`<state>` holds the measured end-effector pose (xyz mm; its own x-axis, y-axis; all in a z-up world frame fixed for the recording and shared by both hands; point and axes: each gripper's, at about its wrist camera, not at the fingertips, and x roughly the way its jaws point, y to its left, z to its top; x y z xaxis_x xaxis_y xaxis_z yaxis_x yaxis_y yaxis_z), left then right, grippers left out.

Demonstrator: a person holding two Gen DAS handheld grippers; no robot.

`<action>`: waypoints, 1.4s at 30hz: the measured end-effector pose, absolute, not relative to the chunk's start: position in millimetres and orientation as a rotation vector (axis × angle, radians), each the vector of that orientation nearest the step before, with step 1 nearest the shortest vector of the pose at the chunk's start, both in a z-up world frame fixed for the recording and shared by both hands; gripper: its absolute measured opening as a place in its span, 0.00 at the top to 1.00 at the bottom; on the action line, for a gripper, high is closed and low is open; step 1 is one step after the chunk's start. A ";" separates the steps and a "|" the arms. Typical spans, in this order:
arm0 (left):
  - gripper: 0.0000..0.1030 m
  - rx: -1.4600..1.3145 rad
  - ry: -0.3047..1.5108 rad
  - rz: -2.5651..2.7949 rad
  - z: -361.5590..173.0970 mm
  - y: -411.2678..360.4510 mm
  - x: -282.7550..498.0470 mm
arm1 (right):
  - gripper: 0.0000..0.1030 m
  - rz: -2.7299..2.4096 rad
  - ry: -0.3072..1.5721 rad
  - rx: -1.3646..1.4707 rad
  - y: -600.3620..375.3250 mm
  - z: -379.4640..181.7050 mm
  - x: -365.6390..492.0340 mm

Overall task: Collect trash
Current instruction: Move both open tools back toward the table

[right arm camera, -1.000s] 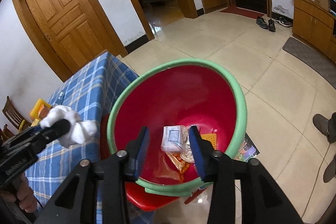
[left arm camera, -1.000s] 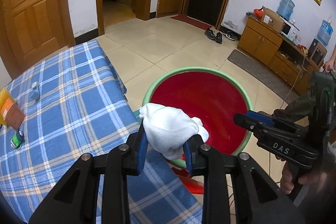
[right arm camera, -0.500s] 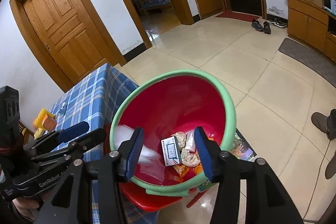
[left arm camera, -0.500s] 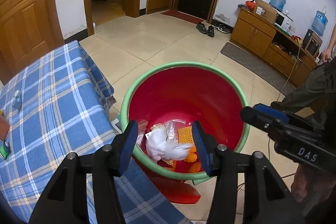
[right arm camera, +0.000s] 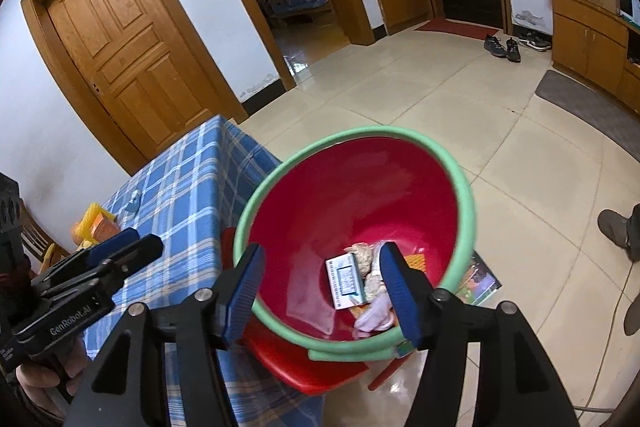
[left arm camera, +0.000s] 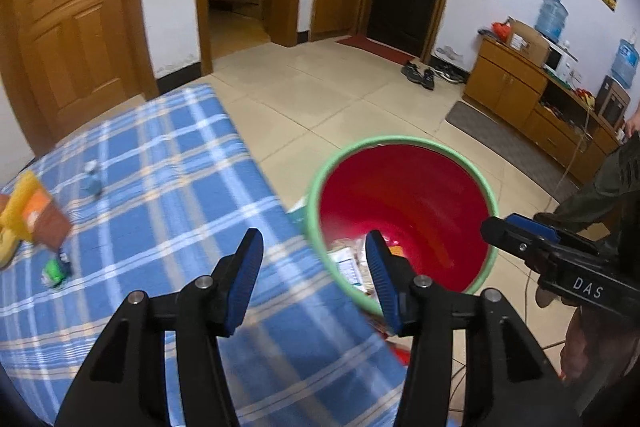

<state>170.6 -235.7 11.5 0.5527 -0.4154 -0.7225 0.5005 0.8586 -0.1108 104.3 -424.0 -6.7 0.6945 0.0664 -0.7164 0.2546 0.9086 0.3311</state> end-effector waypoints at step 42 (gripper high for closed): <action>0.48 0.013 0.739 -0.071 5.5 28.6 282.1 | 0.26 0.173 0.880 0.321 -214.7 10.8 210.4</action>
<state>282.1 28.6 5.5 0.7365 -0.0601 -0.6737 0.0693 0.9975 -0.0131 210.4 -214.7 10.8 0.6275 0.2789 -0.7269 -0.0175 0.9385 0.3450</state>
